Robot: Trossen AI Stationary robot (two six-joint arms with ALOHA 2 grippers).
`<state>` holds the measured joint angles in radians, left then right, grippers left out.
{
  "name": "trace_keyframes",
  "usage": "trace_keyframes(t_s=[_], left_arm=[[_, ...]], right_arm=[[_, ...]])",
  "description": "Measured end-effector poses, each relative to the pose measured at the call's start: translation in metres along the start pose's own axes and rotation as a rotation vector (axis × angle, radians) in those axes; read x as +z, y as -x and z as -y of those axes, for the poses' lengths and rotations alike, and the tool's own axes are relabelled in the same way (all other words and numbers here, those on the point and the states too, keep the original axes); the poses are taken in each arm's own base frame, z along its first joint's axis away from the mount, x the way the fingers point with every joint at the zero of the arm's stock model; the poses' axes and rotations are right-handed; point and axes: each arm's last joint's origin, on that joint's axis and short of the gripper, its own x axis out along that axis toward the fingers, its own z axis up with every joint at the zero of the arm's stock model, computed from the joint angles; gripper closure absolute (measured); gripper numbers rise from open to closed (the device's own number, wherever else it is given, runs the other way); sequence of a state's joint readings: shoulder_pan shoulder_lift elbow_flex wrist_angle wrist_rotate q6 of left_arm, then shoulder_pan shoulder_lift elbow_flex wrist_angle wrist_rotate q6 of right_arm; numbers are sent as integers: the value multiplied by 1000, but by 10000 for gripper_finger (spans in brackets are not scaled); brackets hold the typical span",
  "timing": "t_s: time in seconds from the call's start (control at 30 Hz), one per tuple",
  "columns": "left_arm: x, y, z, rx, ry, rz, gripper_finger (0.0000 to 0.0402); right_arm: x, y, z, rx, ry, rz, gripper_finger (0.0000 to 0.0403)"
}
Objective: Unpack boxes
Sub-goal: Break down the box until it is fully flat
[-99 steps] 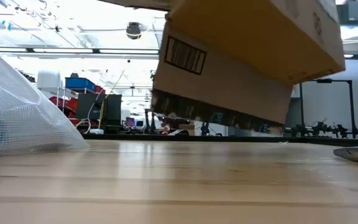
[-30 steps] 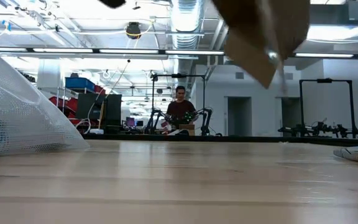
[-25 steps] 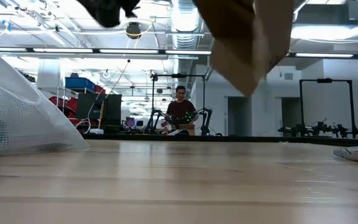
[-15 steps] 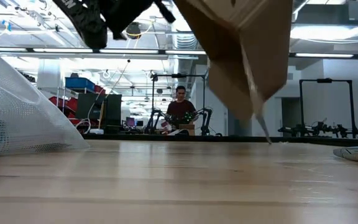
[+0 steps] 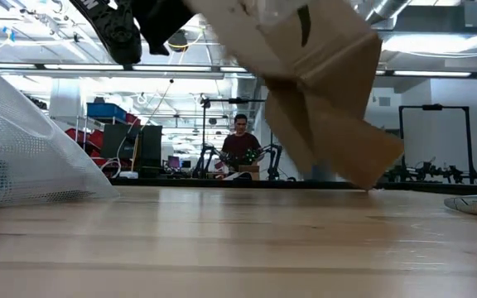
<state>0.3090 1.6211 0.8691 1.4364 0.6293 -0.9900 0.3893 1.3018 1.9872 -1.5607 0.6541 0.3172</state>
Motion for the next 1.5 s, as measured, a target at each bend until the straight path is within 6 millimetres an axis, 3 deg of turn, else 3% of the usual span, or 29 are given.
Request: trace_keyframes(t_s=[0.2, 0.5, 0.8, 0.97, 1.27, 1.37, 1.5], left_arm=[[-8, 8, -21, 131, 93, -160, 242], [-24, 30, -49, 388, 212, -349, 240], [-21, 53, -57, 552, 231, -446, 240], [-10, 65, -39, 667, 189, -527, 240], [26, 63, 30, 728, 33, -448, 240], [29, 61, 47, 749, 4, -426, 240], [23, 58, 55, 760, 16, -441, 240]], right_arm=[[-12, -37, -19, 0, 53, -128, 143], [-18, -81, -49, 61, 94, -88, 143], [-21, -132, -51, 28, 88, -12, 143], [-39, -164, -51, 56, 60, -58, 143], [-70, -205, -70, 172, -4, 11, 143], [-77, -215, -73, 254, -43, 32, 143], [-83, -232, -80, 314, -59, 24, 143]])
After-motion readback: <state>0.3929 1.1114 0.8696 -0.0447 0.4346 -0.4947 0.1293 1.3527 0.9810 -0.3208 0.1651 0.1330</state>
